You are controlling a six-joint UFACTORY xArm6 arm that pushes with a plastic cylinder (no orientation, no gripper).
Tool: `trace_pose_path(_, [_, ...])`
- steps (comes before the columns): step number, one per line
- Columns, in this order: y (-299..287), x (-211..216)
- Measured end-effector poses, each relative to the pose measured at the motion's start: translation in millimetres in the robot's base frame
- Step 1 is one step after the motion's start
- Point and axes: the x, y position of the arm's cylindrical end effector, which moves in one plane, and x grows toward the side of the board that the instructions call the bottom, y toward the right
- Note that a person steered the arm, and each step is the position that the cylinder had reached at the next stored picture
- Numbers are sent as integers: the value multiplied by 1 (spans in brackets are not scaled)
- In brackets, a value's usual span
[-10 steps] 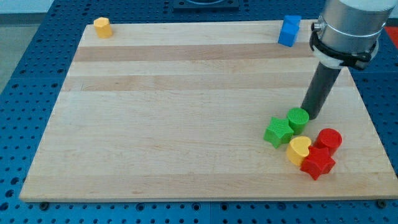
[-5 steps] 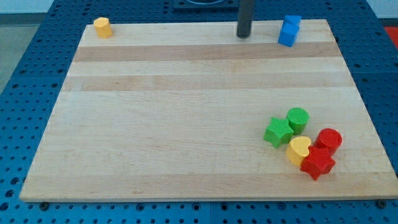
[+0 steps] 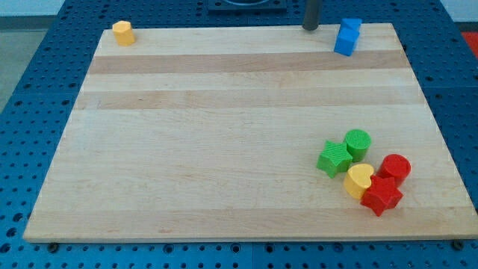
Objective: Push the blue triangle and the blue cube a bit down
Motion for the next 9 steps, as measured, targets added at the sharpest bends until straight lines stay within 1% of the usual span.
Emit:
trace_pose_path(1, [22, 1])
trace_pose_path(2, [55, 0])
trace_pose_path(4, [68, 1])
trace_pose_path(5, [93, 0])
trace_pose_path(7, [107, 1])
trace_pose_path(8, [148, 0])
trace_pose_path(9, [162, 0])
